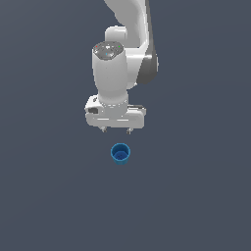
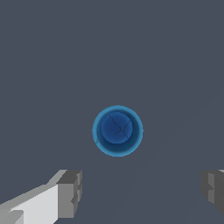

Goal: Pick up the object and move it to a goal position.

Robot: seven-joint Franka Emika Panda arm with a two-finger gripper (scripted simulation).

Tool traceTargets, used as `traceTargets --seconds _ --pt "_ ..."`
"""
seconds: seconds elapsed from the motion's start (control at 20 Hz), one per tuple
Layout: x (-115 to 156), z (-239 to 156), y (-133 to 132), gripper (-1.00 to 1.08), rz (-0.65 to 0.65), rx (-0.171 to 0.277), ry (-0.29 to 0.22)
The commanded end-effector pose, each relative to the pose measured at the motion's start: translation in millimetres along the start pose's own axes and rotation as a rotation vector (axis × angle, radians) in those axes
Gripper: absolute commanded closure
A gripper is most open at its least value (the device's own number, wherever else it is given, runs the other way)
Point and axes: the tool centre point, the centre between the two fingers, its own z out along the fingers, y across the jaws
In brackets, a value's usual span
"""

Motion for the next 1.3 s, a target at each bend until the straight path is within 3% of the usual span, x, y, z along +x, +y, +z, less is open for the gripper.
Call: traceTargets --seconds 0.0,0.7,1.25 --pt "0.0 0.0 0.0 -0.2 0.0 0.0 0.0" --pt "2.8 0.0 5.9 -0.2 0.052 0.017 -0.001" --pt "-3.0 40.9 13.0 -0.2 0.33 0.091 -0.08"
